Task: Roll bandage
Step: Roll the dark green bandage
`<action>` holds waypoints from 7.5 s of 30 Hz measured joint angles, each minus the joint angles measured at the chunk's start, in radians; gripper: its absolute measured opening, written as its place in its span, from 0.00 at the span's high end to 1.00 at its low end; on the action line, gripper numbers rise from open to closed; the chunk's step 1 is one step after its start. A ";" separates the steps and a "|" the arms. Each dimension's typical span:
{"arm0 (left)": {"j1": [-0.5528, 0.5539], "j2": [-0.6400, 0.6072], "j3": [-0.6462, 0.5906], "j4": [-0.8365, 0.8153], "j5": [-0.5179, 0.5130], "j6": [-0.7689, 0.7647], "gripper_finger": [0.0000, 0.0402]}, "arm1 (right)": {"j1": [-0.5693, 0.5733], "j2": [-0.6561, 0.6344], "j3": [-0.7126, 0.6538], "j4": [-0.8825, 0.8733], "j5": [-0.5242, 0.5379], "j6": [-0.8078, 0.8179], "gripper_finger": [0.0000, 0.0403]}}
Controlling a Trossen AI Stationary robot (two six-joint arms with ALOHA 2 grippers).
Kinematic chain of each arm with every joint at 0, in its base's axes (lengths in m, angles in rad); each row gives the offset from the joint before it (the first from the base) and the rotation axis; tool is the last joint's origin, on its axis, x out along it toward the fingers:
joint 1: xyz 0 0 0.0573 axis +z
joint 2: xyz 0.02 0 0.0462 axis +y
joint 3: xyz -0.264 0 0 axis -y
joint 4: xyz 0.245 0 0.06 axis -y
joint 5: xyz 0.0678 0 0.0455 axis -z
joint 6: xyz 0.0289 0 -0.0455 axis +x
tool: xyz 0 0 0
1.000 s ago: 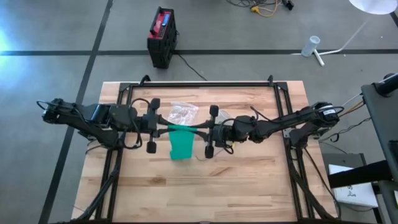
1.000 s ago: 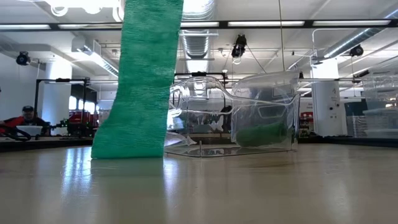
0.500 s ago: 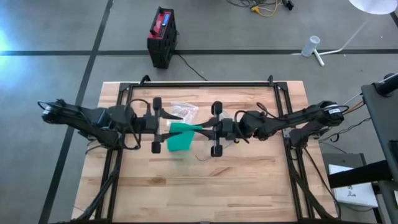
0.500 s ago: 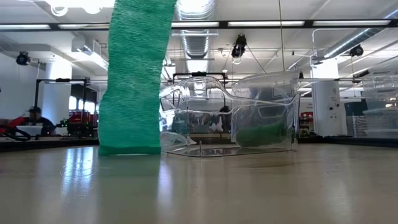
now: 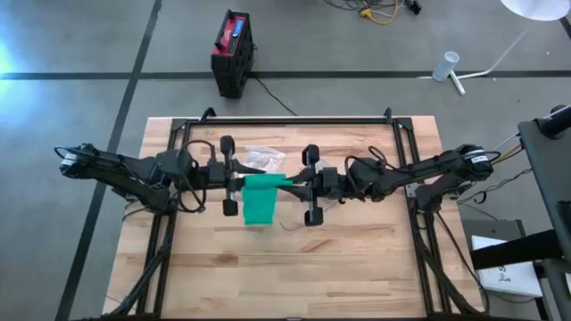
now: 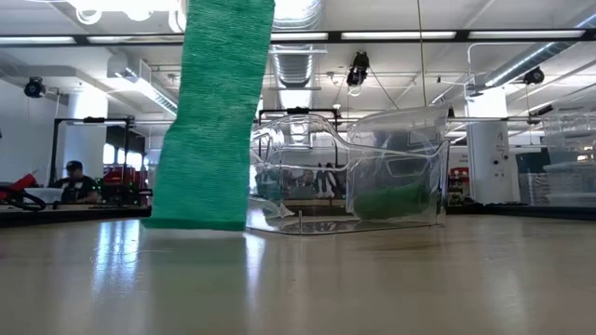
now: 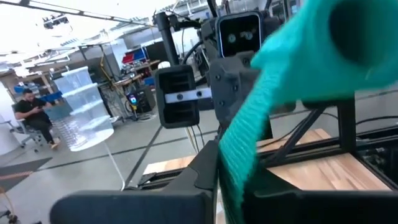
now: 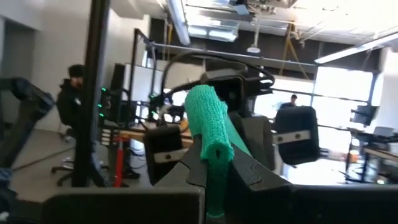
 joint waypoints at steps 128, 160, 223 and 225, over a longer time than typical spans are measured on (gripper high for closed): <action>-0.011 0.012 0.007 -0.178 0.010 -0.627 0.97 | 0.066 -0.059 0.000 -0.362 0.252 -0.758 0.51; -0.010 0.014 0.008 -0.194 0.051 -0.652 0.94 | 0.054 0.000 0.000 -0.286 0.292 -0.936 0.63; -0.056 0.059 0.006 -0.130 -0.016 -0.255 0.98 | 0.035 -0.079 0.204 -0.650 0.379 -0.349 0.97; -0.056 0.049 0.006 -0.152 -0.017 -0.255 0.96 | 0.039 -0.069 0.203 -0.626 0.381 -0.431 0.97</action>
